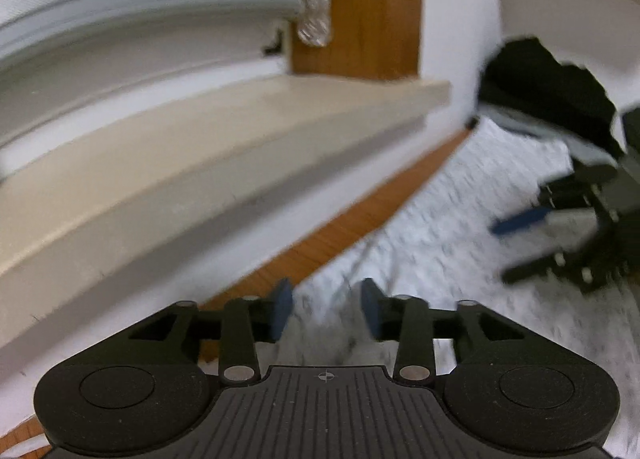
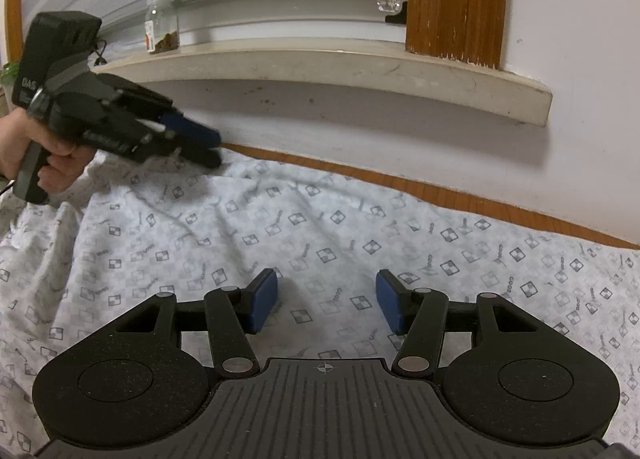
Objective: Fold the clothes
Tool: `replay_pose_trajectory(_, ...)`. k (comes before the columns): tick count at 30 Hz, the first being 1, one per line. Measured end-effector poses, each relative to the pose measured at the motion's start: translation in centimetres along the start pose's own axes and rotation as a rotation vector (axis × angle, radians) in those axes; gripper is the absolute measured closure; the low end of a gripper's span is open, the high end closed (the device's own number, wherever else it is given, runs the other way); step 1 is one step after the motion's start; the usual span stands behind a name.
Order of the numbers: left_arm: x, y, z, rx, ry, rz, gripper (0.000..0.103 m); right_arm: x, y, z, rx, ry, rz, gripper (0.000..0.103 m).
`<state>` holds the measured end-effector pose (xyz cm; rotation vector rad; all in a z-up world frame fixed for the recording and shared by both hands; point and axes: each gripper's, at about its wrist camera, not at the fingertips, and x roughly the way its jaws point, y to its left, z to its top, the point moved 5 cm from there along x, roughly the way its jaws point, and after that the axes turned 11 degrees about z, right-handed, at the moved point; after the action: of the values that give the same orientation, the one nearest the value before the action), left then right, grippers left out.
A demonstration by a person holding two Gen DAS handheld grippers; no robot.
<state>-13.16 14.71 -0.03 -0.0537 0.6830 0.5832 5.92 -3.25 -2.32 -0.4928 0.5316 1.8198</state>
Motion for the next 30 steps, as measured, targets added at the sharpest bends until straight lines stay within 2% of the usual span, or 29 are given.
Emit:
replay_pose_trajectory(1, 0.3, 0.0, -0.4, 0.013, 0.018, 0.001, 0.066, 0.0, 0.0, 0.0, 0.0, 0.0, 0.0, 0.048)
replay_pose_trajectory(2, 0.5, 0.0, -0.6, 0.021, 0.021, 0.008, 0.087, 0.0, 0.0, 0.0, 0.001, 0.001, -0.001, 0.048)
replay_pose_trajectory(3, 0.6, 0.1, -0.7, 0.027, 0.016, 0.018, 0.1, 0.0, 0.0, 0.0, 0.001, 0.001, -0.001, 0.048)
replay_pose_trajectory(6, 0.6, 1.3, 0.1, 0.0, -0.029, 0.171, 0.102, 0.0, 0.0, 0.0, 0.001, 0.0, -0.003, 0.048)
replay_pose_trajectory(7, 0.5, 1.5, 0.3, -0.01, -0.04, 0.193, 0.102, 0.0, 0.0, 0.0, 0.001, 0.0, -0.003, 0.048)
replay_pose_trajectory(9, 0.7, 1.1, 0.3, -0.007, -0.021, 0.19, 0.102, 0.0, 0.0, 0.0, 0.001, 0.0, -0.004, 0.048)
replay_pose_trajectory(10, 0.8, 0.9, 0.2, -0.003, -0.009, 0.188, 0.097, 0.0, 0.0, -0.1, 0.002, 0.0, -0.004, 0.048)
replay_pose_trajectory(12, 0.8, 0.4, -0.1, -0.008, 0.017, 0.207, 0.079, 0.0, 0.1, -0.1, 0.005, 0.0, -0.008, 0.047)
replay_pose_trajectory(13, 0.7, 0.4, -0.1, -0.022, 0.02, 0.214, 0.062, -0.1, 0.1, -0.1, 0.006, -0.001, -0.014, 0.044)
replay_pose_trajectory(14, 0.3, 0.1, 0.0, -0.033, 0.016, 0.207, 0.051, -0.5, -0.2, -0.1, 0.01, -0.008, -0.024, 0.044)
replay_pose_trajectory(16, -0.5, -0.9, 0.0, -0.046, 0.007, 0.18, 0.041, -1.8, -1.0, 0.0, 0.021, -0.024, -0.046, 0.044)
replay_pose_trajectory(19, -1.4, -2.7, -0.6, -0.04, 0.023, 0.105, 0.037, -4.7, -3.7, 0.2, 0.064, -0.046, -0.11, 0.046)
replay_pose_trajectory(20, -1.6, -3.2, -0.9, -0.035, 0.033, 0.09, 0.037, -5.7, -5.3, 0.2, 0.078, -0.035, -0.154, 0.052)
replay_pose_trajectory(23, -1.6, -3.7, -1.2, -0.026, 0.035, 0.083, 0.036, -7.6, -11.3, -0.3, 0.147, 0.016, -0.316, 0.056)
replay_pose_trajectory(26, -1.5, -3.7, -1.4, -0.025, 0.032, 0.079, 0.034, -9.1, -17.1, -1.2, 0.26, 0.052, -0.414, 0.057)
replay_pose_trajectory(27, -1.5, -3.4, -1.5, -0.031, 0.028, 0.079, 0.033, -9.5, -18.6, -1.4, 0.292, 0.04, -0.425, 0.057)
replay_pose_trajectory(30, -1.5, -2.4, -1.8, -0.05, 0.018, 0.079, 0.031, -10.5, -21.9, -1.6, 0.413, -0.035, -0.384, 0.058)
